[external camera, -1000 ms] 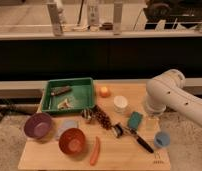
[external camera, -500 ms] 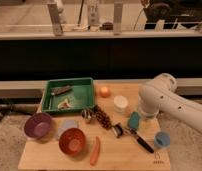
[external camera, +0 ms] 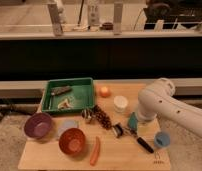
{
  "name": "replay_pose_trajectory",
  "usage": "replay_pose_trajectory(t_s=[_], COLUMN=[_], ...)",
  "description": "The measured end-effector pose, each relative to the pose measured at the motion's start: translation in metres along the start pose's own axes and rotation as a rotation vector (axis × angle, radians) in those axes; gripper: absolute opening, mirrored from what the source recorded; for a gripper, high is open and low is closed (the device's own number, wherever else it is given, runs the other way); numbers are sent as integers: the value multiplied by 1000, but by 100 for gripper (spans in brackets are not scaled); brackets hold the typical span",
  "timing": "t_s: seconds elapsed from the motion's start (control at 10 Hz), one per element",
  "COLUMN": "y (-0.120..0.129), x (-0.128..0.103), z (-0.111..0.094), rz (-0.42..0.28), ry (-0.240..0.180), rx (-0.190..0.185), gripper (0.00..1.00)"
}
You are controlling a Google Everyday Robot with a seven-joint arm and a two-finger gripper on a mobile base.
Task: Wipe red bowl with eraser
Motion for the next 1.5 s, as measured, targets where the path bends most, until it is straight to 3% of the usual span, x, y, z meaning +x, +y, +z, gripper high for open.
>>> replay_pose_trajectory(t_s=[0.3, 0.6, 1.0, 1.2, 1.5], y=[-3, -38, -118, -150, -195], x=[4, -10, -60, -102, -143], z=[4, 6, 13, 15, 21], rz=[-10, -71, -175, -290, -448], ry=[-8, -19, -52, -74, -102], rx=[4, 27, 59, 110, 195], gripper=[80, 80, 80, 80, 80])
